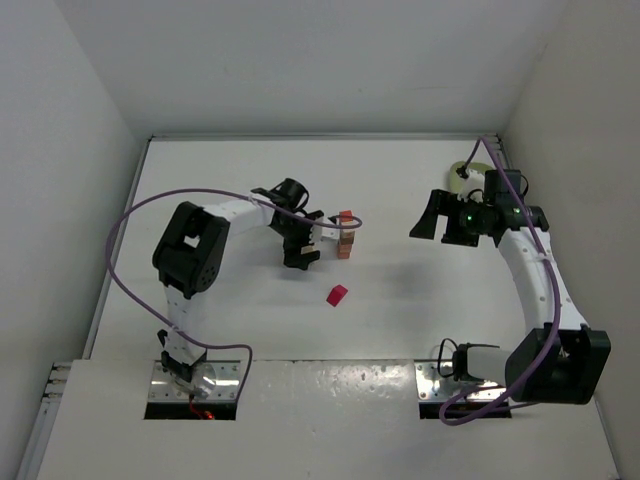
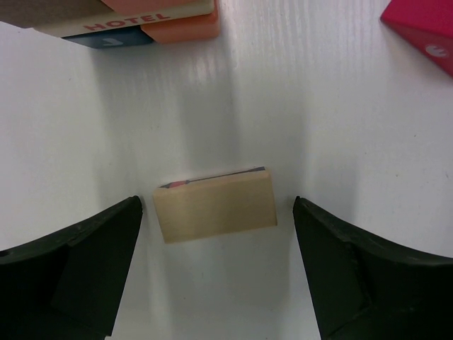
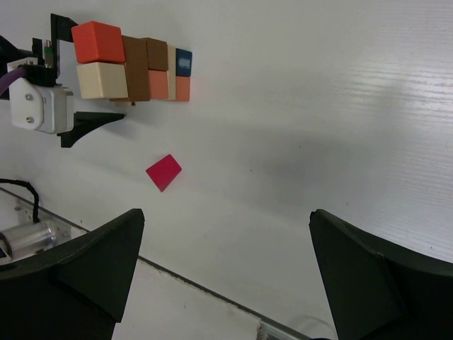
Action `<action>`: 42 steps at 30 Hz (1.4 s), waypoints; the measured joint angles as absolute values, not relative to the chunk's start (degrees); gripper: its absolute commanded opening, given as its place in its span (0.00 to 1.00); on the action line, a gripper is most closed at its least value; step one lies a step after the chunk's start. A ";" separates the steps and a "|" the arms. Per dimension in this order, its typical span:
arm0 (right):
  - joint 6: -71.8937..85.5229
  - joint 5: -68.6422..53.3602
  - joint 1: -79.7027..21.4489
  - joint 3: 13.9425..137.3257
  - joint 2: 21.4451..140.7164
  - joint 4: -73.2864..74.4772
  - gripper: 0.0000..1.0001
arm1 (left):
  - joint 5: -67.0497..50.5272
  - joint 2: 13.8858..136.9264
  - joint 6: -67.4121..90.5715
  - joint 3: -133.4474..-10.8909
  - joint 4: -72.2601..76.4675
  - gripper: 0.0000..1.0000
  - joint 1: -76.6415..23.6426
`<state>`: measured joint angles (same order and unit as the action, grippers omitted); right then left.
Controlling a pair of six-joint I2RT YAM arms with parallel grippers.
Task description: Build the wood block tower
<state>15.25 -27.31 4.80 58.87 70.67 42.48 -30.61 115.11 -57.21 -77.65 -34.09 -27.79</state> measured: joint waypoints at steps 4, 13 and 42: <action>15.44 -27.42 4.82 58.87 70.91 42.37 1.00 | -30.52 115.68 -55.59 -78.52 -34.00 0.81 -27.75; 15.64 -28.05 4.82 58.87 70.96 42.04 1.00 | -31.62 116.11 -53.21 -79.31 -34.00 0.61 -26.28; 8.23 -30.76 4.82 67.94 76.62 47.77 1.00 | -34.94 118.21 -51.51 -124.07 -72.82 0.54 -31.18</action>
